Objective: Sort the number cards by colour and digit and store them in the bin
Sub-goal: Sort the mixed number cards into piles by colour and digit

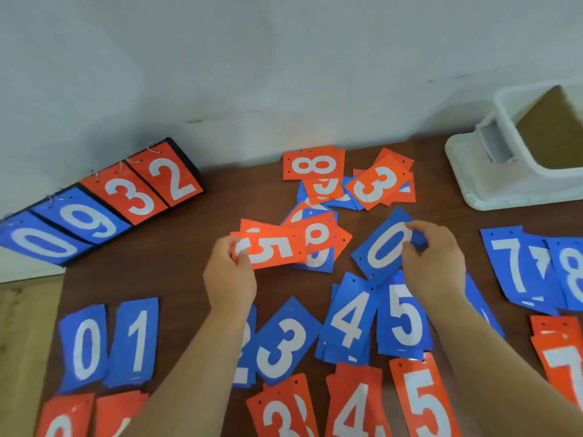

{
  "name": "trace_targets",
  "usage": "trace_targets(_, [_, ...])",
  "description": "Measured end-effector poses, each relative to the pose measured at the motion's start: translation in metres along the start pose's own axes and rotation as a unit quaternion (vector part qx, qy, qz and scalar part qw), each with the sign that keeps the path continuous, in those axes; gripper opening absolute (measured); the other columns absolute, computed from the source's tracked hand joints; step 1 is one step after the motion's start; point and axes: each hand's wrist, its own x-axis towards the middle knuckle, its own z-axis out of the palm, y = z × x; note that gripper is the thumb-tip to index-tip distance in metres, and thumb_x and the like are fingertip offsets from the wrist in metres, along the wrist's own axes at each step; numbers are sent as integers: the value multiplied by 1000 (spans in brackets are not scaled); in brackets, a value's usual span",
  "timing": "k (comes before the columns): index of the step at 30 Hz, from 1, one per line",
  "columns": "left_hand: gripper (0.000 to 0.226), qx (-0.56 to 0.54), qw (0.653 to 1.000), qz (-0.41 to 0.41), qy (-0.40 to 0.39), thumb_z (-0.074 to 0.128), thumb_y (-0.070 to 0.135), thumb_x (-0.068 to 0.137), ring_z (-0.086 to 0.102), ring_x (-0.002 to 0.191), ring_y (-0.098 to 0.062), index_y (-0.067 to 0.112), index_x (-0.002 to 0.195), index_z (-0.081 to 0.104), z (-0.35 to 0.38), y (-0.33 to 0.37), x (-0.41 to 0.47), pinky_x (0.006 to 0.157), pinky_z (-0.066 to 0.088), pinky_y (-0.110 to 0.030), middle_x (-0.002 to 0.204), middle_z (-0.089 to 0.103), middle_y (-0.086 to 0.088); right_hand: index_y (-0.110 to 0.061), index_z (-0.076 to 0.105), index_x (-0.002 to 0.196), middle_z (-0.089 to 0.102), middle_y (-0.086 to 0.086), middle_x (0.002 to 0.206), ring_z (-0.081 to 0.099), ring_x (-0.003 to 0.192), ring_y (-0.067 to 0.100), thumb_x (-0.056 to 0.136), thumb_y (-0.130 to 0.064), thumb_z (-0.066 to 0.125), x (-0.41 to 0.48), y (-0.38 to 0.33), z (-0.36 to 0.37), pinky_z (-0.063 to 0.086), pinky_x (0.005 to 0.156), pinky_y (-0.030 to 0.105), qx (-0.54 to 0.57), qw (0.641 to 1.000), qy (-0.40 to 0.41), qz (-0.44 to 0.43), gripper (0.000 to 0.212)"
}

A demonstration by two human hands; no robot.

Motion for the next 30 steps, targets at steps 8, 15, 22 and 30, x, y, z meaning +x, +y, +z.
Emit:
trace_targets(8, [49, -13, 995, -97, -5, 57, 21, 102, 54, 134, -26, 36, 148, 46, -32, -37, 3, 96, 58, -45, 152, 48, -3, -29, 62, 123, 59, -8, 108, 58, 76, 10, 97, -14, 60, -39, -27, 1, 45, 61, 27, 40, 999, -1, -10, 30])
trace_targets(15, [31, -279, 935, -210, 62, 64, 11, 95, 66, 106, -17, 39, 93, 77, -106, -102, -16, 94, 57, -40, 118, 69, 7, -41, 61, 119, 68, -5, 94, 68, 71, 16, 94, -15, 67, -86, -78, 45, 57, 60, 28, 112, 983, -143, -27, 36])
trace_targets(22, [31, -322, 913, -211, 132, 68, 5, 88, 72, 98, -23, 33, 101, 74, -191, -196, -48, 87, 59, -43, 113, 73, -3, -37, 60, 117, 63, -5, 81, 59, 61, 14, 95, -14, 65, -141, -127, 111, 46, 53, 23, 63, 968, -229, -80, 31])
trace_targets(30, [35, -334, 897, -242, 158, 75, 5, 81, 74, 89, -23, 37, 94, 77, -245, -264, -61, 84, 61, -45, 106, 75, 0, -34, 65, 116, 66, -15, 94, 60, 69, 4, 91, -9, 64, -199, -180, 184, 47, 67, 24, 14, 933, -326, -150, 35])
